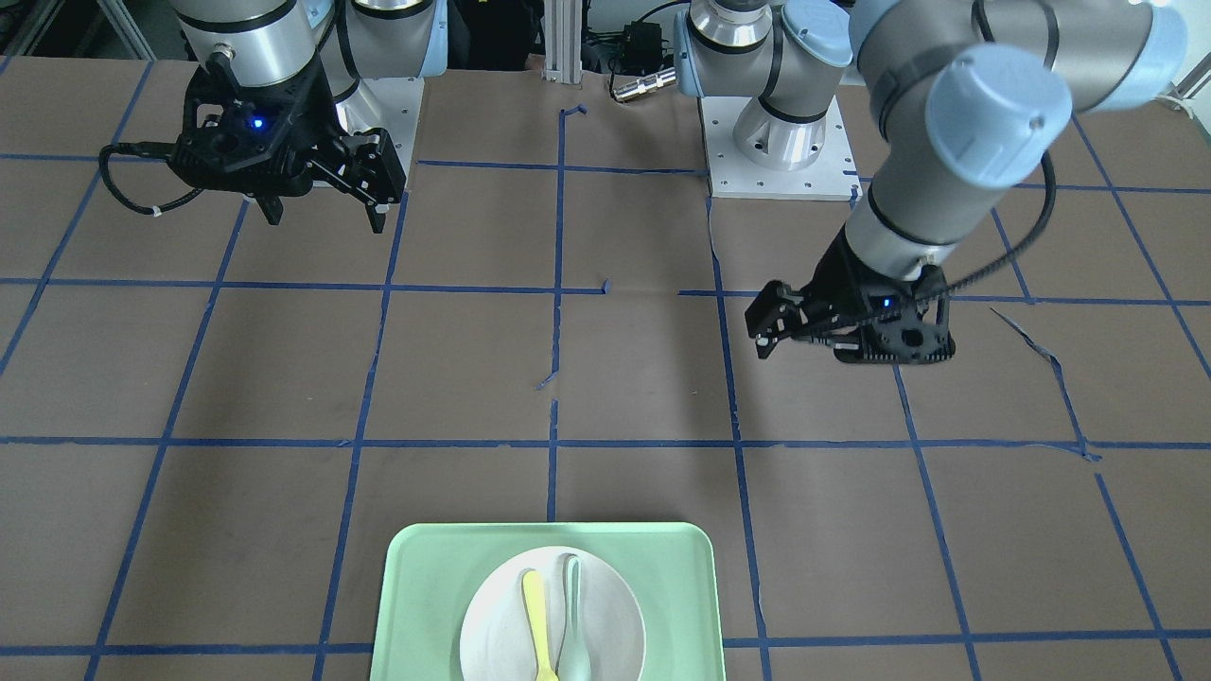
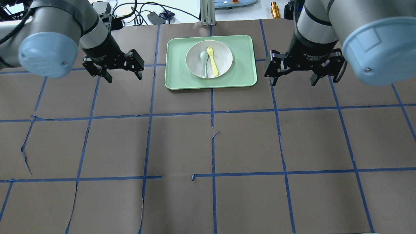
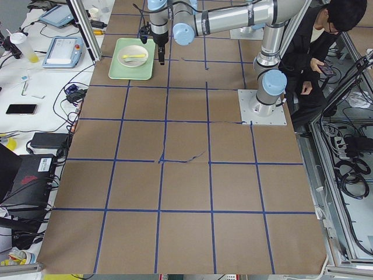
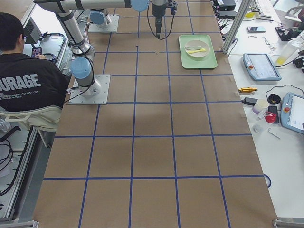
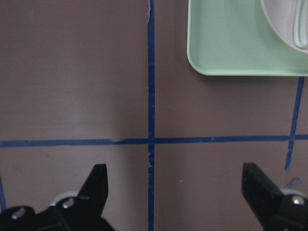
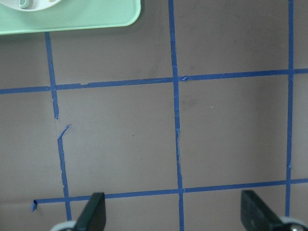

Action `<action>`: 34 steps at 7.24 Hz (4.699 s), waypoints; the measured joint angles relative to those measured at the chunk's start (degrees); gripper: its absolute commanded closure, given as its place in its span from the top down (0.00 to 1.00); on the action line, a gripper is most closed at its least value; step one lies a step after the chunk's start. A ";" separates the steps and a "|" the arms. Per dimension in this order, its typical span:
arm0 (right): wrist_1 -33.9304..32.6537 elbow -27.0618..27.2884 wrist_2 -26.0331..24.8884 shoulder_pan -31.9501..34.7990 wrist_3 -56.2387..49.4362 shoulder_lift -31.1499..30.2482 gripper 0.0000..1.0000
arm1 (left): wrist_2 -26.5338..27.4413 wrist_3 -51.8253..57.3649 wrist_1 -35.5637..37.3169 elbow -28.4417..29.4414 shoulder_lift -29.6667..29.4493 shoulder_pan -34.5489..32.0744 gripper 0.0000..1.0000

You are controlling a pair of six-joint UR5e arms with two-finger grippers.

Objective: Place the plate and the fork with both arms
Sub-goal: 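Release the plate and raise the left gripper back toward its start, then move the right gripper over the plate and lower onto the yellow fork, then close the right gripper on the yellow fork handle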

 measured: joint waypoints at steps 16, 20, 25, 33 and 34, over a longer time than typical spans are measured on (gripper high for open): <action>-23.11 -33.84 2.53 9.12 5.90 52.50 0.56 | 0.58 -0.78 -5.94 -1.21 7.20 -1.40 1.00; -23.07 -34.14 2.58 9.14 3.53 53.67 0.40 | 0.65 -0.75 -5.92 -1.25 6.90 -1.35 1.00; -23.19 -33.45 3.32 9.14 3.78 53.66 0.41 | 0.63 -0.75 -5.92 -1.25 6.89 -1.41 1.00; -23.29 -33.61 5.68 9.14 4.28 53.90 0.35 | 0.48 -0.76 -5.83 -1.18 7.09 -1.32 1.00; -23.31 -33.02 5.63 9.14 4.24 53.89 0.24 | 0.48 -0.75 -5.83 -1.21 7.06 -1.32 1.00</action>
